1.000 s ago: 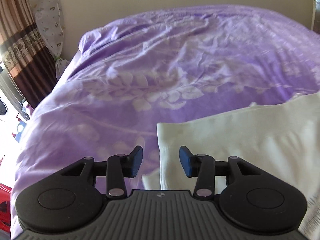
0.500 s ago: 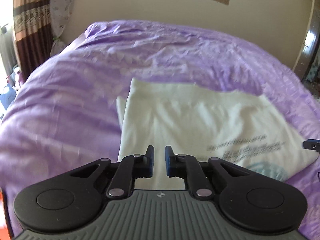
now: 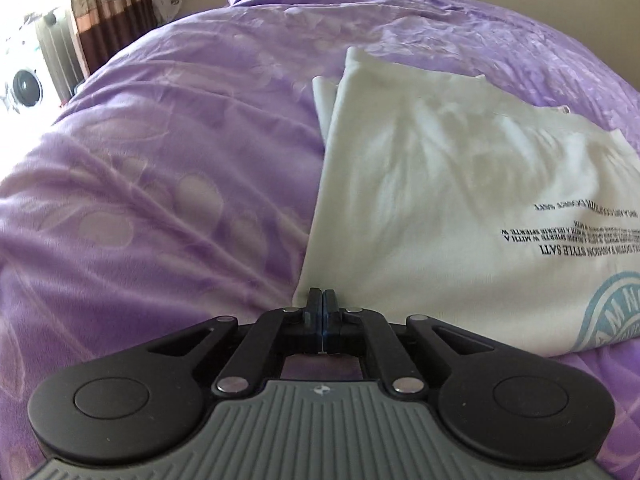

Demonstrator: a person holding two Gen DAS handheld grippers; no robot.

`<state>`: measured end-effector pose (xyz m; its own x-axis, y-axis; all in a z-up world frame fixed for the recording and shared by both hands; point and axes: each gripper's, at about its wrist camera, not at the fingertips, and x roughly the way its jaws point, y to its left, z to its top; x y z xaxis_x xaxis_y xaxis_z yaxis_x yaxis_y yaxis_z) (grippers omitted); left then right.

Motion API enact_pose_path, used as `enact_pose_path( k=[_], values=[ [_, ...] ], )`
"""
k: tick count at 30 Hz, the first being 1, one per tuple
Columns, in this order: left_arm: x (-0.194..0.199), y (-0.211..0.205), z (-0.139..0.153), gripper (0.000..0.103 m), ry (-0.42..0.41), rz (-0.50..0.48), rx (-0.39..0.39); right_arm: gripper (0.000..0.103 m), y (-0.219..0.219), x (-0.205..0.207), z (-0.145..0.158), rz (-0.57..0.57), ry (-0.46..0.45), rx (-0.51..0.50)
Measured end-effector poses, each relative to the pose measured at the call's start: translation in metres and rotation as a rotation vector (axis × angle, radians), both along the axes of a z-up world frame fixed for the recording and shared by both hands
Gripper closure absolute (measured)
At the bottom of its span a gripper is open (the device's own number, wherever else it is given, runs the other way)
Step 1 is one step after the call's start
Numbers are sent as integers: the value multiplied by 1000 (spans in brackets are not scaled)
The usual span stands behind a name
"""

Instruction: Fold small clothes

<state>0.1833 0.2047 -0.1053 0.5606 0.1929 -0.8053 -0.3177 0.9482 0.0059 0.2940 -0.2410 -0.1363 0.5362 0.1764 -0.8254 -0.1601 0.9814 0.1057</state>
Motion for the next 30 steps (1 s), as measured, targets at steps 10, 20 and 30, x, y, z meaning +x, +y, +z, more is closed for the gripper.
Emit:
enact_pose_path(
  k=[10,20,30],
  values=[
    [-4,-17,41,99,-137,-50,-1,88,20,-16,39,50,-134,11],
    [74,-8,27,97,-125,-58,1,78,57,43,43,114,-193,56],
    [81,19,1,97,-75,73,76,99,27,78,-1,-11,-110,97]
  ],
)
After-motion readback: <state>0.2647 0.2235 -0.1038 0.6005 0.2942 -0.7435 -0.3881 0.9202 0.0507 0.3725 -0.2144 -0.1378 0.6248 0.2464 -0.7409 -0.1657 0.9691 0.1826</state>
